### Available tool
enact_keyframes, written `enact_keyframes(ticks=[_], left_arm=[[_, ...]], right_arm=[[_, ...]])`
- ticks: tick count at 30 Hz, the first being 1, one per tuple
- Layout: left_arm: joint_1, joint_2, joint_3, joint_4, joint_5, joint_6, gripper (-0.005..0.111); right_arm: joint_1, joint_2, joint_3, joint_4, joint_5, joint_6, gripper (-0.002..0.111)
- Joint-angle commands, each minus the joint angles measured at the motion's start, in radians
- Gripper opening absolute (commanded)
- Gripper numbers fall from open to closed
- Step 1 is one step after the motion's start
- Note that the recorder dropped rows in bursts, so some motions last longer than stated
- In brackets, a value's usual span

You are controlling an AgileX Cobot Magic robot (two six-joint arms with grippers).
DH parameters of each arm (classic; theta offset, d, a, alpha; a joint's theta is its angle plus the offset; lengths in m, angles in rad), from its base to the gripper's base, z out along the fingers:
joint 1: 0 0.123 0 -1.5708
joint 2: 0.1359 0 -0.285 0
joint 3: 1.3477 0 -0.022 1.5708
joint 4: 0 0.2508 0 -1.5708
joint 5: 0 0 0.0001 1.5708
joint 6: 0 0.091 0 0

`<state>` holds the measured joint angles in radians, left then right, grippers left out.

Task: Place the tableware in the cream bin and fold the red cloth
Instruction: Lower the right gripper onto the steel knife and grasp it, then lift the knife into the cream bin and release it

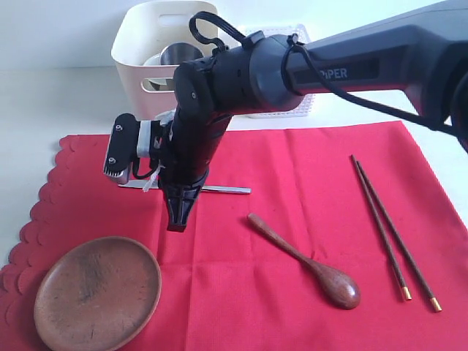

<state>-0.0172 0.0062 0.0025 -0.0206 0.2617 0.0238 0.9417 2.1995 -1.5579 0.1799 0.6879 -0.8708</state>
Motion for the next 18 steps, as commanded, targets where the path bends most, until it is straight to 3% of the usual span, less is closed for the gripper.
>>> enact_keyframes(ticks=[1,4,9,14,18], left_arm=[[-0.005,-0.006,-0.003,0.001,-0.006,-0.002,0.003],[-0.005,-0.006,-0.003,0.001,-0.006,-0.002,0.003],[-0.005,-0.006,-0.003,0.001,-0.006,-0.002,0.003],[-0.005,-0.006,-0.003,0.001,-0.006,-0.002,0.003],[-0.005,-0.006,-0.003,0.001,-0.006,-0.002,0.003]], right_arm=[[-0.003,-0.006,0.004,-0.034,-0.016,0.052,0.000],[-0.003,0.004,0.004,-0.127,-0.077,0.247,0.003],[-0.003,0.013,0.004,-0.355,-0.107,0.560,0.026],[-0.024,0.013,0.004,-0.346,-0.088,0.485,0.043],[-0.066,0.013,0.004,-0.152,-0.074,0.314,0.044]])
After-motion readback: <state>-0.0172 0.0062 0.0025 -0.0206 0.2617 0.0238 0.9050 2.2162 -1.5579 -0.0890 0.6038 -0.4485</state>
